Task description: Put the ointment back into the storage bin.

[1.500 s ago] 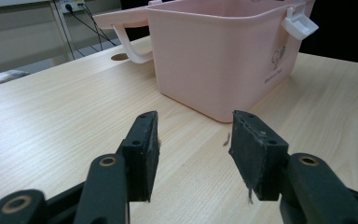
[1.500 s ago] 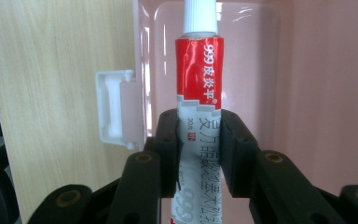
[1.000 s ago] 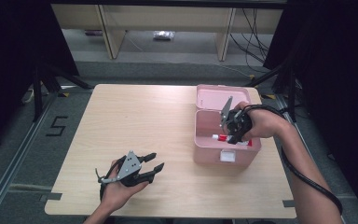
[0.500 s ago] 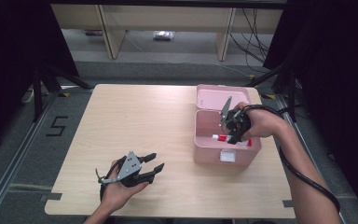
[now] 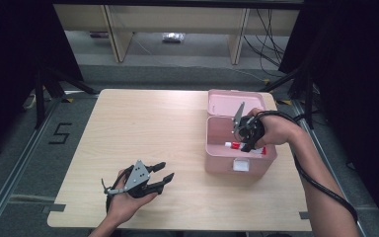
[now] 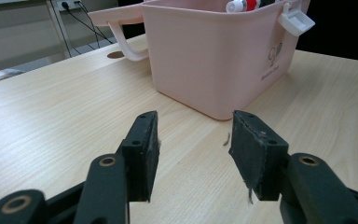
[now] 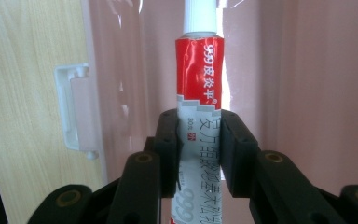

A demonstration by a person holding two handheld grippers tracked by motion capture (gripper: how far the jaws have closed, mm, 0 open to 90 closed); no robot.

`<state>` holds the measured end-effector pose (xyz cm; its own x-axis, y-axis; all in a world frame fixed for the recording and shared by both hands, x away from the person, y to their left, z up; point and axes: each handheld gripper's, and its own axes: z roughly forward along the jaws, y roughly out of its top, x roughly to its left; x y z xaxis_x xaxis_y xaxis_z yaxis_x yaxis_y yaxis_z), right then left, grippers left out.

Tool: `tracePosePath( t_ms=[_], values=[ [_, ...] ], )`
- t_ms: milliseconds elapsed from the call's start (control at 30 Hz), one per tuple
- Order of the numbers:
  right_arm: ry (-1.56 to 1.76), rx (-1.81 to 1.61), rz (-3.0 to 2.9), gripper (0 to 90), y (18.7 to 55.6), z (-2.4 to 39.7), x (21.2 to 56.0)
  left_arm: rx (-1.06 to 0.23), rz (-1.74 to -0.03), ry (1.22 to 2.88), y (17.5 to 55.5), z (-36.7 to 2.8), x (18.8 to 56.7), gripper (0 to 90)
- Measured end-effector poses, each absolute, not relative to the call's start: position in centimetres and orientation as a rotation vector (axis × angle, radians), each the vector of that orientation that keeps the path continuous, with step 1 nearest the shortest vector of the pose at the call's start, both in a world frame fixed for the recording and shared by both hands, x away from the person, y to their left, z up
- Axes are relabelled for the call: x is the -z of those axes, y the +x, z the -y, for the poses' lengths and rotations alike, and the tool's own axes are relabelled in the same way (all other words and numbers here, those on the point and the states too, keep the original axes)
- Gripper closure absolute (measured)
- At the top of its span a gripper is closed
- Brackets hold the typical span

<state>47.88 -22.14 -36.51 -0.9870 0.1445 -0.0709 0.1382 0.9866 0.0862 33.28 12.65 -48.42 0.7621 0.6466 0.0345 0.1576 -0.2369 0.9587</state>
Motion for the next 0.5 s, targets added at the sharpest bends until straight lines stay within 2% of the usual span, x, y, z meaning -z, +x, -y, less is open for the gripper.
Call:
tracePosePath(
  t_ms=[500],
  values=[
    [0.199, -0.113, -3.082, 71.7, 48.09, 21.82, 37.33, -0.514, -0.627, 1.784, 33.27, -12.61, 48.55, 51.1]
  ],
)
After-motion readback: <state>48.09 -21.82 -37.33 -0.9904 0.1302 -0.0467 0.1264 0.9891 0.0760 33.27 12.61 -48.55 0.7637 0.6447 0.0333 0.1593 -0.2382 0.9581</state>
